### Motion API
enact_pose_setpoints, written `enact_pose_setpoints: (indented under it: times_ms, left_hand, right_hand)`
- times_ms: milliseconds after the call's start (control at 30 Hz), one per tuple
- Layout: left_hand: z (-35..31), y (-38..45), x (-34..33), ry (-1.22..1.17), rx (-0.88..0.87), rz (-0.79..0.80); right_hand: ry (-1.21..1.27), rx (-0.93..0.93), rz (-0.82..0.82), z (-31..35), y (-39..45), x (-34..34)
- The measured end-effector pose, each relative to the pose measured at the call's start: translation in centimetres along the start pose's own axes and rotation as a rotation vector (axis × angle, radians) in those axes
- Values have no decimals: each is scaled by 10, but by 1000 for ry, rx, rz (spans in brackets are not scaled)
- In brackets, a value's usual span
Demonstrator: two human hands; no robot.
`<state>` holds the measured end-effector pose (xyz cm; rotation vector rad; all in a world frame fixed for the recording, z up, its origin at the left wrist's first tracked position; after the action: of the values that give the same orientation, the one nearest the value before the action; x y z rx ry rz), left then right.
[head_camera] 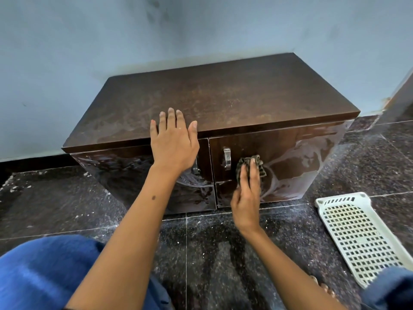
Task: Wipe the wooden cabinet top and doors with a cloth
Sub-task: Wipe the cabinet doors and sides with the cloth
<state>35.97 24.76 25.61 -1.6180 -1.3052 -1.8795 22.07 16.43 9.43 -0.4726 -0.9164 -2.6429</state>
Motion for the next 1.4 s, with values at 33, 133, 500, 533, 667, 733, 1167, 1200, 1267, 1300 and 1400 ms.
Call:
enact_pose_setpoints:
  times_ms: [33, 133, 500, 533, 667, 733, 1167, 1200, 1267, 1300, 1400]
  left_hand:
    - [0, -1, -1, 1, -3, -2]
    - [1, -1, -2, 13, -6, -2]
    - [-17, 13, 2, 40, 52, 176]
    - [-20, 17, 1, 32, 56, 202]
    - [-41, 37, -2, -19, -25, 239]
    - [-58, 48, -5, -42, -96, 246]
    - [-74, 53, -17, -57, -118, 203]
    - [-73, 53, -17, -55, -120, 201]
    - [-73, 52, -17, -52, -122, 195]
    - [-73, 51, -17, -52, -122, 191]
    - [-73, 50, -18, -59, -113, 177]
  right_hand:
    - [11, -35, -15, -2, 0, 2]
    - [46, -93, -116, 5, 11, 7]
    - [107, -137, -93, 9, 9, 8]
    - [104, -155, -128, 10, 13, 10]
    - [114, -78, -166, 29, 24, 10]
    - [111, -52, -146, 29, 24, 11]
    - [116, -63, -143, 24, 22, 17]
    - [135, -88, -130, 20, 20, 18]
    - [178, -176, -163, 10, 18, 23]
    - [186, -221, -198, 6, 21, 27]
    - [134, -219, -291, 9, 35, 31]
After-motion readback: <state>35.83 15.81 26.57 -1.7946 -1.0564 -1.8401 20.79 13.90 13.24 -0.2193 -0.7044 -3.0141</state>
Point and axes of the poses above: each hand's wrist, its own y-axis towards the middle knuckle, its own x-axis out of the back of the hand, z = x × y, the point moved 3 cm from there along y, towards the middle knuckle, and after that the axes turned 10 degrees about -z, right-handed, at the moved point
